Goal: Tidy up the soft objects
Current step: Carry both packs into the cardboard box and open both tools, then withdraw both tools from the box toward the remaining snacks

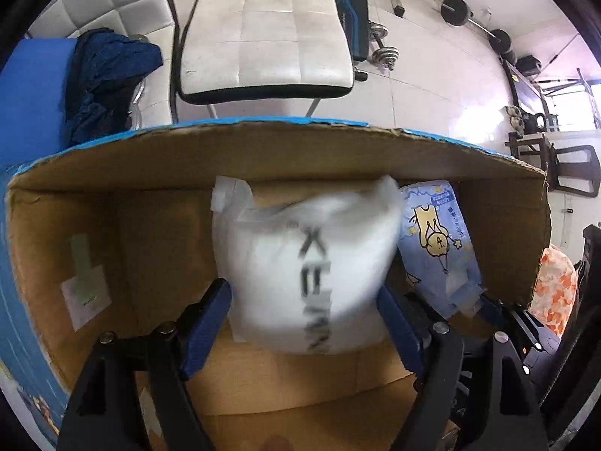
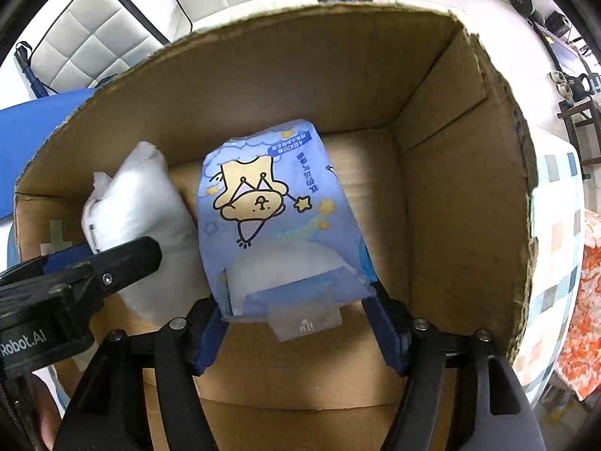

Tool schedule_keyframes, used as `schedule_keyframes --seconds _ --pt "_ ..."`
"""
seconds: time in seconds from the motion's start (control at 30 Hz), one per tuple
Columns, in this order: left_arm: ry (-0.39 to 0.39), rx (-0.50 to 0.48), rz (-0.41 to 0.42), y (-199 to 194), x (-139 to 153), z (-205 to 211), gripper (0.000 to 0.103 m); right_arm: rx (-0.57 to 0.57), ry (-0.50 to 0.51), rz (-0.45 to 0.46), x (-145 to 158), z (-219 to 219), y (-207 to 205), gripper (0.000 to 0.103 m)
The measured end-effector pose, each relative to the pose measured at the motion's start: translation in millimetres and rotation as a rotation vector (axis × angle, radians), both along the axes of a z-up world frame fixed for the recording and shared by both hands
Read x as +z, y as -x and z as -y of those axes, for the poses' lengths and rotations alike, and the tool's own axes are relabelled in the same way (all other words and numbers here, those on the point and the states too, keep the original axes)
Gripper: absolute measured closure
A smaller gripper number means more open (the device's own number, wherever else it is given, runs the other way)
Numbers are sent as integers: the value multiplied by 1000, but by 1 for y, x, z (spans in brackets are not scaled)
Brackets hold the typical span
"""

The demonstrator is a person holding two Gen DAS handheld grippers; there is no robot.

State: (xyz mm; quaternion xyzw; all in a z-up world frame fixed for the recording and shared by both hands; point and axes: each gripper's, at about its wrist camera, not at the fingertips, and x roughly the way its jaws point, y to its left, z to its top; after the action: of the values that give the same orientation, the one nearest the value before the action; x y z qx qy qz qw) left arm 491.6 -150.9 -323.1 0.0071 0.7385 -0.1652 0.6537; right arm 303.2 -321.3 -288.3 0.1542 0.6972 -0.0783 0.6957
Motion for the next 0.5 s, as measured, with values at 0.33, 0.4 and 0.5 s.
schedule_keyframes --seconds 0.33,0.4,0.5 --pt "-6 32 80 21 38 -27 22 23 48 12 27 4 35 20" --pt "-3 39 107 31 48 -33 17 24 54 22 37 3 45 17" --pt "-4 47 169 48 64 -41 7 27 61 54 53 -1 65 5"
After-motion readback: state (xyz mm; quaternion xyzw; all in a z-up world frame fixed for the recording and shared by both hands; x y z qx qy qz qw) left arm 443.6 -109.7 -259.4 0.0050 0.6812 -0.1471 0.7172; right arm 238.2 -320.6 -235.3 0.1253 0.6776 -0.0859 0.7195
